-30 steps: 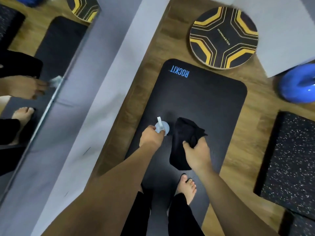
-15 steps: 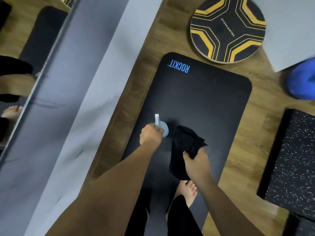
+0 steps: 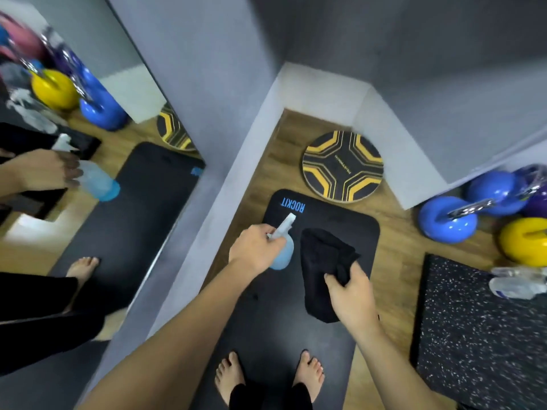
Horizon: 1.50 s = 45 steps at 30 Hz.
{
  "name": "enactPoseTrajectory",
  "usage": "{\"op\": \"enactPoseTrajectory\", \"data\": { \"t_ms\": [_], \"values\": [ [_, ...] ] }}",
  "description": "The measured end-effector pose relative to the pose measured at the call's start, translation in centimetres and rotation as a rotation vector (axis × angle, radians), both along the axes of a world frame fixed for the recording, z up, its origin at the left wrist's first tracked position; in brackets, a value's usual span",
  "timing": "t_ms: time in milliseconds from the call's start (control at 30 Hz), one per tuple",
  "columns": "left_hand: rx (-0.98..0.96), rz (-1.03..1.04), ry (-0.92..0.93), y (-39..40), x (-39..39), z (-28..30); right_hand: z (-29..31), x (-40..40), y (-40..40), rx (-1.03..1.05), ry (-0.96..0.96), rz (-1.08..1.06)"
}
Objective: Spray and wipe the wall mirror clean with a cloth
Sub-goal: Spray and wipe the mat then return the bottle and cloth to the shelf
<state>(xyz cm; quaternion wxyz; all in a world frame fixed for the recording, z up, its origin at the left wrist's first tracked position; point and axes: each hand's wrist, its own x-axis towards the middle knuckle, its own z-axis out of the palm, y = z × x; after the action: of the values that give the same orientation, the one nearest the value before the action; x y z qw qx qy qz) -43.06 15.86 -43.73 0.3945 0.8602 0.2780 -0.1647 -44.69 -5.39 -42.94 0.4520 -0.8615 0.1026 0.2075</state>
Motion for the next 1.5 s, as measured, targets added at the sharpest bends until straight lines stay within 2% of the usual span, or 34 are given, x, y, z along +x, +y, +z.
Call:
{"op": "enactPoseTrajectory", "data": {
  "t_ms": [167, 333, 500, 600, 767, 1133, 1367, 1433, 1500],
  "values": [
    [-0.112, -0.087, -0.207, 0.1, 1.8, 15.7, 12.8, 2.5, -1.1, -0.039, -0.128, 0.095],
    [-0.206, -0.141, -0.417, -0.4, 2.1, 30.2, 25.7, 4.7, -2.8, -0.107, -0.362, 0.238],
    [-0.265, -0.120, -0.710, -1.4, 1.7, 40.7, 36.6, 5.2, -3.5, -0.291, -0.559, 0.408],
    [-0.281, -0.068, -0.787, -2.3, 1.5, 44.8, 41.1, 4.5, -3.3, -0.337, -0.631, 0.453],
    [-0.283, -0.042, -0.861, -4.1, 1.5, 48.1, 44.4, 3.3, -2.6, -0.291, -0.674, 0.464],
    [-0.218, 0.106, -0.937, -6.2, 1.1, 50.8, 45.8, 3.4, -1.8, -0.312, -0.785, 0.433],
    [-0.061, 0.163, -0.959, -7.0, 1.7, 50.4, 46.5, 4.1, -0.6, -0.353, -0.796, 0.422],
    [-0.024, 0.148, -0.948, -7.4, 2.0, 50.0, 46.8, 4.5, -0.1, -0.322, -0.781, 0.408],
    [-0.033, 0.129, -0.932, -7.3, 2.6, 49.6, 46.9, 5.4, -0.1, -0.188, -0.741, 0.356]
  ]
}}
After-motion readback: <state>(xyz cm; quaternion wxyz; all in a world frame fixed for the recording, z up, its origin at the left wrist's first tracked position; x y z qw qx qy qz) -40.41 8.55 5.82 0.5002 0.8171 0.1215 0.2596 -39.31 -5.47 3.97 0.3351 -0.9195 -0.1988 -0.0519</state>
